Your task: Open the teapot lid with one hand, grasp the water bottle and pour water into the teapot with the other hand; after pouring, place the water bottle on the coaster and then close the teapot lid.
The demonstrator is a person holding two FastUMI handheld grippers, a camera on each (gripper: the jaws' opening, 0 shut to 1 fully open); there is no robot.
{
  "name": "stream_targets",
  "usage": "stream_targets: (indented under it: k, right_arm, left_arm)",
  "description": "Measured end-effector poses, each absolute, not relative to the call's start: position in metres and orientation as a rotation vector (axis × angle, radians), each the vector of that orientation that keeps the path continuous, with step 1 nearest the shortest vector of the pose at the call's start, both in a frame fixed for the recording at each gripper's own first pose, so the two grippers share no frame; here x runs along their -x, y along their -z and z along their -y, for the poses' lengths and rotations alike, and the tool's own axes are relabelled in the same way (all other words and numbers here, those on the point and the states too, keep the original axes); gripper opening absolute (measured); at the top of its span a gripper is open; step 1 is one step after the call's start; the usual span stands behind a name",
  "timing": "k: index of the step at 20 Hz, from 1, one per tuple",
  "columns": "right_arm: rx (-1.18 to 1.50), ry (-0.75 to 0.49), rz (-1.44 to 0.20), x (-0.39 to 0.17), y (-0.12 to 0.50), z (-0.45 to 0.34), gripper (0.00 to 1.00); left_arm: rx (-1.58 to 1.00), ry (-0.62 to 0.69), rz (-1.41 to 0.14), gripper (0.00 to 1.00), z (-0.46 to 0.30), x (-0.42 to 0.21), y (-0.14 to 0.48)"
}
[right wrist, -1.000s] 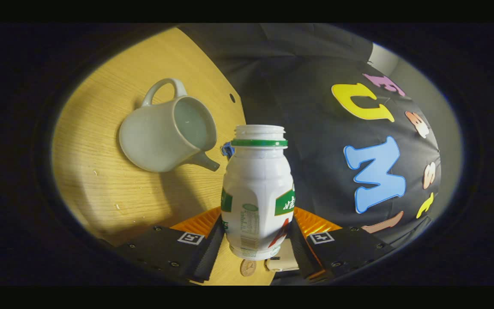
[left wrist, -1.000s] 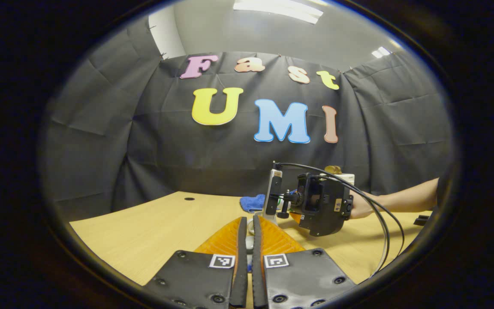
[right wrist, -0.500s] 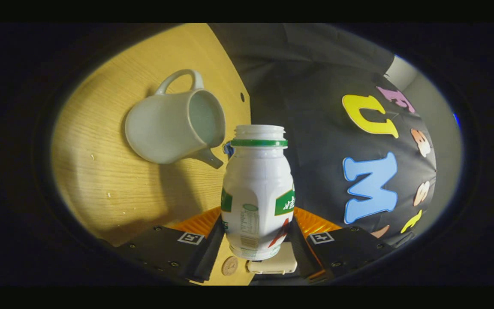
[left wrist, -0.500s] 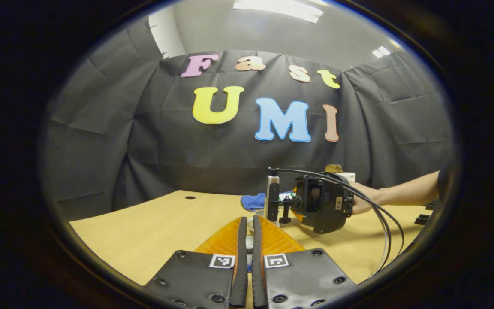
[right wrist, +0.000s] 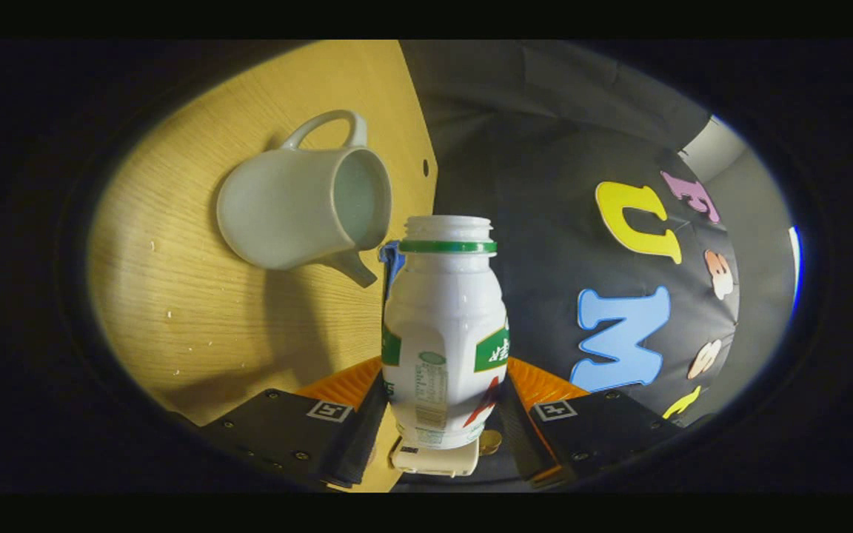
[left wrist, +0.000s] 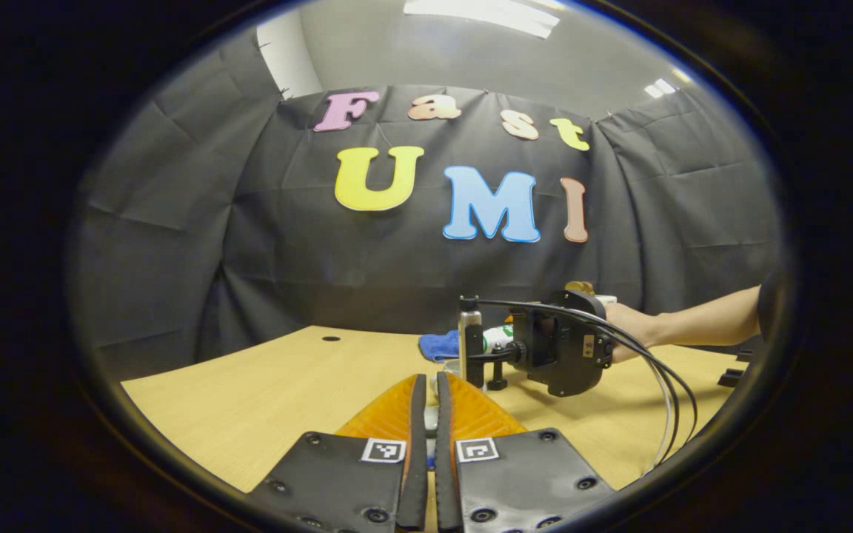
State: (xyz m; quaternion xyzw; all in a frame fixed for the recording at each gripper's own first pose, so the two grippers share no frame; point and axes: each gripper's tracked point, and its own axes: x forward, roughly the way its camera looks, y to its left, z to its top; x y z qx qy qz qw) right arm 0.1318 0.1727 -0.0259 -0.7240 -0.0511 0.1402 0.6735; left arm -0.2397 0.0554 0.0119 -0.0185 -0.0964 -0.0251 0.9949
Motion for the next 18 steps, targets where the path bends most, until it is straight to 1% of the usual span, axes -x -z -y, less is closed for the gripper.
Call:
stream_targets:
  k: [1, 2, 3, 4, 7, 8, 9, 10, 13, 14, 15, 16, 17, 18]
  right_arm:
    - [1.642, -0.31, 0.121, -0.133, 0.024, -0.173, 0.74]
    - [1.656, -0.304, 0.13, -0.134, 0.023, -0.173, 0.74]
    - [1.67, -0.298, 0.137, -0.135, 0.021, -0.172, 0.74]
    - [1.682, -0.294, 0.147, -0.137, 0.019, -0.173, 0.74]
    - [1.727, -0.277, 0.178, -0.136, 0.012, -0.176, 0.74]
    - [1.74, -0.271, 0.184, -0.136, 0.01, -0.176, 0.74]
    - [1.749, -0.266, 0.191, -0.136, 0.009, -0.176, 0.74]
    - [1.755, -0.266, 0.195, -0.137, 0.009, -0.177, 0.74]
    - [1.768, -0.254, 0.195, -0.137, 0.008, -0.177, 0.74]
    - [1.773, -0.251, 0.199, -0.137, 0.007, -0.177, 0.74]
    - [1.776, -0.246, 0.202, -0.137, 0.005, -0.177, 0.74]
    - [1.779, -0.244, 0.205, -0.137, 0.004, -0.178, 0.74]
    - [1.785, -0.24, 0.21, -0.136, 0.002, -0.178, 0.74]
    - [1.792, -0.237, 0.214, -0.136, 0.001, -0.178, 0.74]
  left_arm:
    - [0.038, 0.046, 0.192, 0.15, -0.057, 0.24, -0.012]
    - [0.037, 0.044, 0.191, 0.11, -0.058, 0.239, -0.012]
    - [0.038, 0.044, 0.189, 0.11, -0.058, 0.239, -0.012]
    - [0.04, 0.045, 0.189, 0.14, -0.057, 0.239, -0.013]
    - [0.037, 0.042, 0.193, 0.14, -0.057, 0.24, -0.013]
    - [0.036, 0.041, 0.193, 0.11, -0.058, 0.241, -0.013]
    - [0.038, 0.043, 0.192, 0.11, -0.057, 0.241, -0.013]
    - [0.043, 0.045, 0.19, 0.14, -0.056, 0.24, -0.011]
    - [0.047, 0.044, 0.185, 0.14, -0.056, 0.241, -0.01]
    - [0.049, 0.046, 0.184, 0.11, -0.057, 0.241, -0.01]
    - [0.052, 0.05, 0.182, 0.11, -0.056, 0.241, -0.009]
    - [0.051, 0.052, 0.18, 0.15, -0.055, 0.241, -0.009]
    - [0.048, 0.051, 0.179, 0.15, -0.056, 0.241, -0.009]
    - [0.047, 0.049, 0.179, 0.11, -0.057, 0.241, -0.009]
